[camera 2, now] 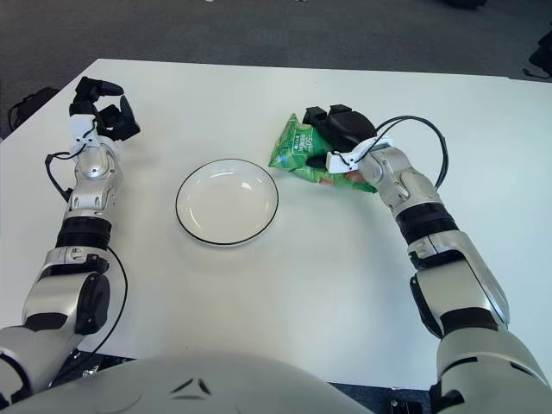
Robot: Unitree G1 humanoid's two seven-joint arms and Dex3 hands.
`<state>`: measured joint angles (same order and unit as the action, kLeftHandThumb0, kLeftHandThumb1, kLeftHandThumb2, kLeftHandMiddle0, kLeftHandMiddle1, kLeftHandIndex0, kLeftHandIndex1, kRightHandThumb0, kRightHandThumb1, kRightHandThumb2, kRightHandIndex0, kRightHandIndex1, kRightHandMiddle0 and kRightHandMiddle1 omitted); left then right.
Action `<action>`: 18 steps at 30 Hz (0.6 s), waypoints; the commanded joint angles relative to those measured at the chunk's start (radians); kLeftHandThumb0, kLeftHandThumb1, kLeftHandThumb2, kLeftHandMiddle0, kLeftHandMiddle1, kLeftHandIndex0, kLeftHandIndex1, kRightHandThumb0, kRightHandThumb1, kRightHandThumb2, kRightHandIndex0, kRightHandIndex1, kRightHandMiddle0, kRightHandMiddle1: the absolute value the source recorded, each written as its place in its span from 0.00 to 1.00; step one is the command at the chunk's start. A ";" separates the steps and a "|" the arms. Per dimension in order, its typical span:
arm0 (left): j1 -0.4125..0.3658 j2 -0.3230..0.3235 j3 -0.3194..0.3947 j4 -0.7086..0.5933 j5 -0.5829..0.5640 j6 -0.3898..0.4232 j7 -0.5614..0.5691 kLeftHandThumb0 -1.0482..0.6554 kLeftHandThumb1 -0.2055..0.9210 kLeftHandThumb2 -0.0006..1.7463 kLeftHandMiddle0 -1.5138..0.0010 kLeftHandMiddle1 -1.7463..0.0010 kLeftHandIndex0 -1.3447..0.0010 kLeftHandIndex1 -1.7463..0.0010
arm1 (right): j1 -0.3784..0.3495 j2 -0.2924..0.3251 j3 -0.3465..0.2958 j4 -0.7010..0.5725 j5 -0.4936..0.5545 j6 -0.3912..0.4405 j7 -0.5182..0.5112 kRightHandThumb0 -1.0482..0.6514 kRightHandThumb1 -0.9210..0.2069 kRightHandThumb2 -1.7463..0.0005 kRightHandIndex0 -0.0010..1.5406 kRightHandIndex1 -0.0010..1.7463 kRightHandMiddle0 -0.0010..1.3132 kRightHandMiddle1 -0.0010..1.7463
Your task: Put the snack into the plate.
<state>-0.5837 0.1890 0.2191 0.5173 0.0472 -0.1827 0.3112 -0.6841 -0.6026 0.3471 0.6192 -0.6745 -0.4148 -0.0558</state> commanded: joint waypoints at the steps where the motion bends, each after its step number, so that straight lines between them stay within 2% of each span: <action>1: 0.004 0.010 0.006 0.008 -0.001 -0.005 0.002 0.35 0.53 0.70 0.28 0.00 0.59 0.00 | 0.023 0.017 -0.014 0.033 0.032 -0.015 0.000 0.62 0.73 0.14 0.51 0.87 0.48 1.00; 13: 0.004 0.004 0.001 0.005 0.004 -0.002 0.007 0.35 0.54 0.69 0.31 0.00 0.59 0.00 | 0.037 0.026 -0.100 -0.090 0.123 0.058 0.045 0.62 0.72 0.13 0.52 0.92 0.42 1.00; 18: 0.006 -0.001 -0.002 0.003 0.004 -0.005 0.009 0.35 0.54 0.69 0.32 0.00 0.60 0.00 | 0.034 0.032 -0.148 -0.245 0.153 0.150 0.098 0.62 0.73 0.12 0.52 0.94 0.42 1.00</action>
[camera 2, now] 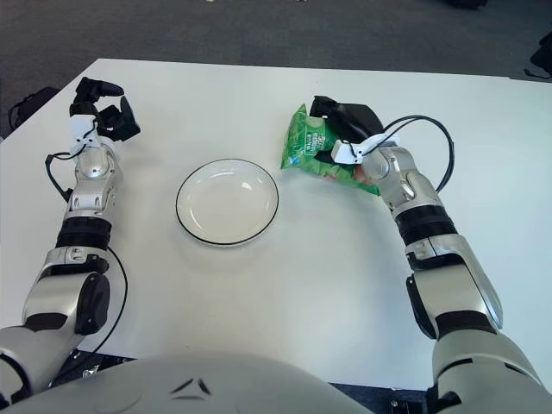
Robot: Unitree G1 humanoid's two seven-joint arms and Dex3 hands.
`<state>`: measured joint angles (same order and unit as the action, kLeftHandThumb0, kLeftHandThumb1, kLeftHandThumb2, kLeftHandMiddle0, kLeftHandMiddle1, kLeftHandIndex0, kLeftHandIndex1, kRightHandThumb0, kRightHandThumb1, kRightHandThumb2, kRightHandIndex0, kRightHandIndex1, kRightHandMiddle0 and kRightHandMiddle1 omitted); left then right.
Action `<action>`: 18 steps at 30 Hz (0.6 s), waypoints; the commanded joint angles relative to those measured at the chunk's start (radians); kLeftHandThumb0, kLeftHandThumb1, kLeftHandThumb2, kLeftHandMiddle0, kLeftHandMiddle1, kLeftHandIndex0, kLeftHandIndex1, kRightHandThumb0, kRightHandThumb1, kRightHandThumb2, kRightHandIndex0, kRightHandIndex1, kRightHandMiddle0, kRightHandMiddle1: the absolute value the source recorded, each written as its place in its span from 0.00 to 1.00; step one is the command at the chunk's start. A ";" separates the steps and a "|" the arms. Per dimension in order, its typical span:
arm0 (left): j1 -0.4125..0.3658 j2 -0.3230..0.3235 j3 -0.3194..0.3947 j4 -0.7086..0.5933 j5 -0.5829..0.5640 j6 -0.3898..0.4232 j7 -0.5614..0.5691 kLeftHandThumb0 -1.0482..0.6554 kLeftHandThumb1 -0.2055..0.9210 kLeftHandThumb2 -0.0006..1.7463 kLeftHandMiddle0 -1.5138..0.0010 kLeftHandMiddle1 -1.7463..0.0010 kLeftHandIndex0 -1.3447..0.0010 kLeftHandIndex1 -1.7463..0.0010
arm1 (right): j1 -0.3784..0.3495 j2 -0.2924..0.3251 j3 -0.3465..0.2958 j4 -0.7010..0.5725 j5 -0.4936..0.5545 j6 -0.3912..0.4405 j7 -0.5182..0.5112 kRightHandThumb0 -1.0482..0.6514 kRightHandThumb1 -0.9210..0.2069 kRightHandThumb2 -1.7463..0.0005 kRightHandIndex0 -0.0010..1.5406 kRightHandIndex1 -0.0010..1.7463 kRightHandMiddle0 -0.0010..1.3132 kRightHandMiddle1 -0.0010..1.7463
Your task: Put the snack into the plate.
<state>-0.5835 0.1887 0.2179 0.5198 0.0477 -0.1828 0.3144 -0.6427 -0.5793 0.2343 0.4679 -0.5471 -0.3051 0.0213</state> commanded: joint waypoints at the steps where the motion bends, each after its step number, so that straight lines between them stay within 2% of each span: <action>1: 0.006 -0.001 -0.001 0.001 0.003 -0.006 0.005 0.35 0.54 0.69 0.31 0.00 0.60 0.00 | -0.006 0.011 -0.040 -0.115 0.027 0.054 0.028 0.62 0.73 0.12 0.52 0.94 0.42 1.00; 9: 0.002 -0.005 -0.003 0.018 -0.004 0.005 -0.005 0.35 0.54 0.69 0.29 0.00 0.59 0.00 | -0.026 0.039 -0.057 -0.218 0.030 0.133 0.063 0.62 0.73 0.11 0.52 0.96 0.42 1.00; 12: -0.001 -0.005 -0.007 0.032 -0.002 0.012 -0.012 0.35 0.54 0.69 0.28 0.00 0.60 0.00 | -0.092 0.079 -0.043 -0.164 0.018 0.105 0.017 0.62 0.72 0.11 0.51 0.97 0.42 1.00; 15: -0.001 -0.009 -0.011 0.042 -0.005 0.007 -0.020 0.35 0.55 0.69 0.28 0.00 0.60 0.00 | -0.130 0.091 -0.036 -0.117 0.008 0.039 -0.026 0.62 0.72 0.11 0.49 0.99 0.42 1.00; 18: 0.000 -0.014 -0.014 0.044 -0.010 0.003 -0.030 0.35 0.55 0.69 0.27 0.00 0.60 0.00 | -0.157 0.100 -0.028 -0.080 0.005 -0.008 -0.046 0.62 0.77 0.07 0.51 1.00 0.45 1.00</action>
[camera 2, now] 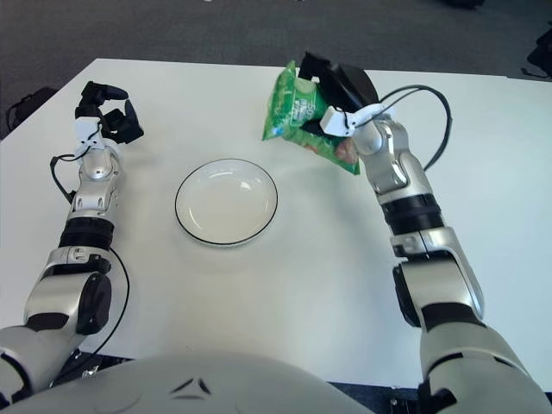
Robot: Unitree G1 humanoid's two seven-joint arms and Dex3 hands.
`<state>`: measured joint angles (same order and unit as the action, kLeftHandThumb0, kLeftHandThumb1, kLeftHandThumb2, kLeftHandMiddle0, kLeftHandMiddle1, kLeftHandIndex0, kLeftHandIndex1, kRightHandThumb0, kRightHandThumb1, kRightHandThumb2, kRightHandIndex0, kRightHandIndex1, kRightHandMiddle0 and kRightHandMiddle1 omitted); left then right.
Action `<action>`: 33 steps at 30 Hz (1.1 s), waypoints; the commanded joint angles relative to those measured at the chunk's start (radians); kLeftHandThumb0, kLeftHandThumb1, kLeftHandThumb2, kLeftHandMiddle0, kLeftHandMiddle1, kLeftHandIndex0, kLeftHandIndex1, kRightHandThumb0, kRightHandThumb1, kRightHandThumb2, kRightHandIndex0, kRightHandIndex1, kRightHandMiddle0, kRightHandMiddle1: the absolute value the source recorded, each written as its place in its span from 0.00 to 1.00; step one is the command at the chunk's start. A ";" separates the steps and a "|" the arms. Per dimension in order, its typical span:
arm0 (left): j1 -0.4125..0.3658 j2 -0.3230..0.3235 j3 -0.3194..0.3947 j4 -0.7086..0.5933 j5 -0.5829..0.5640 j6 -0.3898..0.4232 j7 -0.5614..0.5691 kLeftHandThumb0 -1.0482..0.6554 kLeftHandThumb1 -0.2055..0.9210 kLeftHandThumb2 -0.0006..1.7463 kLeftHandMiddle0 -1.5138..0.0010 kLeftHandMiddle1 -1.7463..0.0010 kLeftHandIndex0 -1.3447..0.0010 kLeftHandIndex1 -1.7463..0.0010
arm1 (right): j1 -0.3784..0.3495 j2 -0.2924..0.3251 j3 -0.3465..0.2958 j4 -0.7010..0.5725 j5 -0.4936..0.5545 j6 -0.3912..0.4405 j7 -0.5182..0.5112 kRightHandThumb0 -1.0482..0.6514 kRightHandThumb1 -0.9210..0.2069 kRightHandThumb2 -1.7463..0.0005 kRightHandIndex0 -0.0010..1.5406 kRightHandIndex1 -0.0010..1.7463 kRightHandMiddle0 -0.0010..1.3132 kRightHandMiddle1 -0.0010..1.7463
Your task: Put the snack into the plate.
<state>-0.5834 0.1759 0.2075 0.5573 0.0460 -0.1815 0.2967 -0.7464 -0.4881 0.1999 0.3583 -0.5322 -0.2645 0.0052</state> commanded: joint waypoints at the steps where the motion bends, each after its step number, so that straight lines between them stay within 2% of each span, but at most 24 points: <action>1: 0.001 -0.005 -0.004 0.005 -0.014 0.002 -0.020 0.35 0.55 0.69 0.26 0.00 0.60 0.00 | -0.066 0.019 0.012 0.044 -0.008 -0.061 -0.032 0.62 0.78 0.06 0.52 1.00 0.46 1.00; 10: 0.026 -0.029 -0.020 -0.029 -0.041 0.020 -0.077 0.35 0.55 0.68 0.24 0.00 0.60 0.00 | -0.120 0.077 0.039 0.077 0.016 -0.157 -0.019 0.62 0.86 0.01 0.56 1.00 0.52 1.00; 14: 0.039 -0.039 -0.032 -0.049 -0.036 0.030 -0.084 0.35 0.57 0.67 0.24 0.00 0.61 0.00 | -0.139 0.088 0.055 0.083 0.012 -0.189 0.005 0.62 0.86 0.01 0.56 1.00 0.52 1.00; 22: 0.054 -0.049 -0.063 -0.062 -0.027 0.061 -0.116 0.36 0.59 0.65 0.21 0.00 0.63 0.00 | -0.223 0.129 0.126 0.127 -0.044 -0.190 0.047 0.62 0.82 0.03 0.54 1.00 0.49 1.00; 24: 0.055 -0.051 -0.069 -0.064 -0.028 0.072 -0.123 0.36 0.60 0.64 0.20 0.00 0.63 0.00 | -0.239 0.146 0.142 0.150 -0.053 -0.188 0.053 0.62 0.83 0.03 0.54 1.00 0.49 1.00; 28: 0.056 -0.053 -0.090 -0.076 -0.026 0.099 -0.155 0.36 0.62 0.63 0.18 0.00 0.64 0.00 | -0.275 0.230 0.199 0.244 -0.064 -0.208 0.056 0.62 0.86 0.01 0.56 1.00 0.51 1.00; 30: 0.058 -0.050 -0.102 -0.080 -0.022 0.102 -0.169 0.37 0.63 0.62 0.18 0.00 0.65 0.00 | -0.281 0.229 0.198 0.261 -0.028 -0.240 0.092 0.62 0.86 0.00 0.56 1.00 0.52 1.00; 32: 0.061 -0.049 -0.110 -0.086 -0.017 0.104 -0.174 0.37 0.64 0.61 0.18 0.00 0.66 0.00 | -0.233 0.189 0.177 0.178 0.024 -0.265 0.145 0.62 0.87 0.00 0.56 1.00 0.52 1.00; 33: 0.065 -0.049 -0.116 -0.095 -0.012 0.111 -0.175 0.37 0.64 0.61 0.18 0.00 0.66 0.00 | -0.166 0.160 0.164 0.078 0.055 -0.273 0.175 0.62 0.87 0.00 0.56 1.00 0.52 1.00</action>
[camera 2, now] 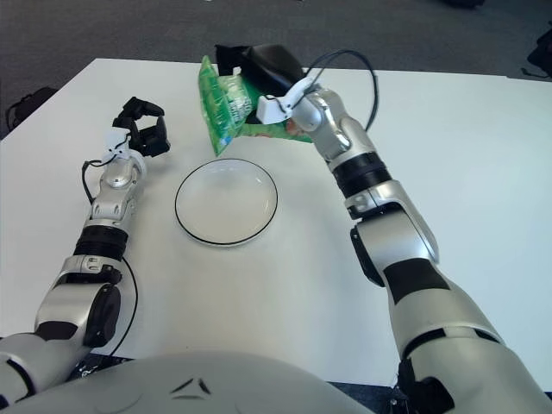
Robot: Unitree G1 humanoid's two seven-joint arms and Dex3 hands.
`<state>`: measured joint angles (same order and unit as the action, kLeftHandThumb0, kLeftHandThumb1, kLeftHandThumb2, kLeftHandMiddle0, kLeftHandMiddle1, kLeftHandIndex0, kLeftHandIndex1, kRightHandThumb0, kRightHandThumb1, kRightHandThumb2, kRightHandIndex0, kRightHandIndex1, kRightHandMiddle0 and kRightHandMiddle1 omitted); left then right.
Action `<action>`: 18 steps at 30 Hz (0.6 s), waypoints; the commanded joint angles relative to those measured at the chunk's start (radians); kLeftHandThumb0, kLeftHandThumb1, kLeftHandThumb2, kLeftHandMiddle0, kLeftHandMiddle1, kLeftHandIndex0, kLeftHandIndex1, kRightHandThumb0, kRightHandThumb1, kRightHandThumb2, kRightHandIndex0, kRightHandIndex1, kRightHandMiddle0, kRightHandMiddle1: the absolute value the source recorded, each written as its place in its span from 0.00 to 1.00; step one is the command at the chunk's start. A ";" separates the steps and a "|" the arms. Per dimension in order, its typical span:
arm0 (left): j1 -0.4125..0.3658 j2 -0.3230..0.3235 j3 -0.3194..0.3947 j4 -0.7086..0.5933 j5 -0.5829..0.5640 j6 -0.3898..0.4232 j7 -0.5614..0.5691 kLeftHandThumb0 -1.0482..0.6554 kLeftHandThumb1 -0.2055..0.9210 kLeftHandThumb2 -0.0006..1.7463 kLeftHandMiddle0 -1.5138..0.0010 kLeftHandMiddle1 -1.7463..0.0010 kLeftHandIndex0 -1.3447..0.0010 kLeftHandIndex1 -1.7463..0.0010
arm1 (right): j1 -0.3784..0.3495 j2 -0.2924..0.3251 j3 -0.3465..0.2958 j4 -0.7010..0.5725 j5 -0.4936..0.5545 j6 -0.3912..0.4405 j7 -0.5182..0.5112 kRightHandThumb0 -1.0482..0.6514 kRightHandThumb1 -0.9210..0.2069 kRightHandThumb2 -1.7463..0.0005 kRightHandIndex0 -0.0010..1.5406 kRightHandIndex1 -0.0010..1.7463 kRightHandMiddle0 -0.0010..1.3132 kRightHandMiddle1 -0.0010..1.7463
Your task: Put the snack into the plate.
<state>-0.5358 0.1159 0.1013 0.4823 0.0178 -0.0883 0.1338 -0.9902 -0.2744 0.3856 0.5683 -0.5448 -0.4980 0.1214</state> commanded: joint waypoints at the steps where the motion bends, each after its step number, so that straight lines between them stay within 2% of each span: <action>1: 0.020 0.010 -0.015 -0.027 0.020 0.024 -0.013 0.37 0.65 0.60 0.18 0.00 0.67 0.00 | 0.125 -0.073 -0.033 -0.203 0.090 -0.045 0.083 0.62 0.87 0.00 0.56 1.00 0.52 1.00; 3: 0.025 0.006 -0.022 -0.039 0.024 0.040 -0.010 0.37 0.66 0.59 0.18 0.00 0.67 0.00 | 0.163 -0.071 -0.036 -0.297 0.109 -0.016 0.127 0.62 0.87 0.00 0.57 1.00 0.53 1.00; 7: 0.037 -0.005 -0.026 -0.053 0.024 0.050 -0.005 0.38 0.68 0.58 0.19 0.00 0.68 0.00 | 0.144 -0.047 -0.022 -0.282 0.100 -0.004 0.152 0.62 0.88 0.00 0.57 1.00 0.53 0.99; 12: 0.053 -0.018 -0.023 -0.054 0.011 0.038 -0.017 0.38 0.69 0.57 0.19 0.00 0.69 0.00 | 0.143 -0.006 -0.004 -0.271 0.058 0.004 0.131 0.62 0.88 0.00 0.57 1.00 0.54 0.99; 18: 0.060 -0.029 -0.018 -0.022 0.003 0.006 -0.021 0.37 0.66 0.59 0.18 0.00 0.67 0.00 | 0.135 0.006 0.006 -0.234 0.078 -0.037 0.154 0.62 0.87 0.00 0.57 1.00 0.53 1.00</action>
<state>-0.4852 0.0885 0.0777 0.4428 0.0246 -0.0588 0.1187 -0.8405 -0.2689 0.3864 0.3223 -0.4799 -0.5047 0.2611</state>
